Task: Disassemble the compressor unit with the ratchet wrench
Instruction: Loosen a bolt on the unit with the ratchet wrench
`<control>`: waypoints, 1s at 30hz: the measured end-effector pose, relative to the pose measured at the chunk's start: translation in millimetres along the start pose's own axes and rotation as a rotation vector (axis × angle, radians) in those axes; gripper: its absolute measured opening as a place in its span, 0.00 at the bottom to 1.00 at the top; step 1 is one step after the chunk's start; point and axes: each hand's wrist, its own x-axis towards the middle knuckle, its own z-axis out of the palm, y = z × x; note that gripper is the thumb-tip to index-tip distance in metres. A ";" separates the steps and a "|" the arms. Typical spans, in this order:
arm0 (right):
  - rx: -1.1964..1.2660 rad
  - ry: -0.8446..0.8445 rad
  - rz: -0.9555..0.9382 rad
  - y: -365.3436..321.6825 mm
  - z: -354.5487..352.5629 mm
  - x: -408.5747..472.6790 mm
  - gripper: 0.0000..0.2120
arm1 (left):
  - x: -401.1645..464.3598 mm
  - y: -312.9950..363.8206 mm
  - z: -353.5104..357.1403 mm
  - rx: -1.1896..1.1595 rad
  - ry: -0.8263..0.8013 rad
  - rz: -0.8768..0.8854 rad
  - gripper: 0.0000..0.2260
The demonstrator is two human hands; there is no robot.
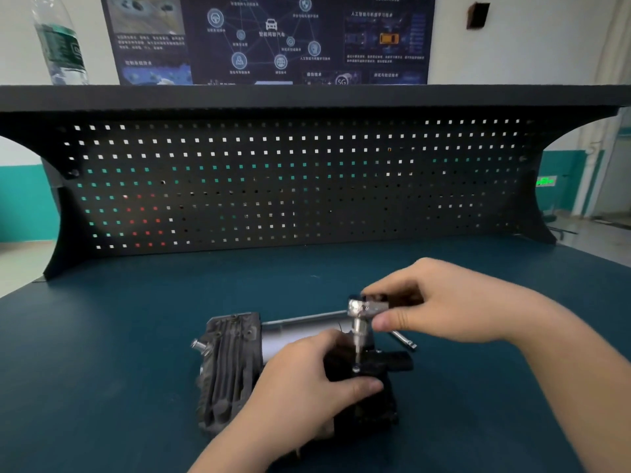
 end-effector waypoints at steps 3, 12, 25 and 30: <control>-0.040 -0.070 0.000 -7.1 5.1 2.3 0.05 | 0.2 0.3 -2.2 -0.039 -0.023 0.012 0.27; -0.072 -0.068 -0.008 -13.9 3.0 2.9 0.05 | -0.4 -1.6 -2.7 -0.103 -0.027 -0.007 0.25; -0.501 0.128 0.318 -62.8 27.5 -8.6 0.17 | -4.4 1.3 -19.3 -0.407 -0.109 0.044 0.09; -0.613 0.164 0.309 -81.2 37.4 -9.6 0.20 | -5.4 4.3 -18.2 -0.639 -0.001 0.077 0.12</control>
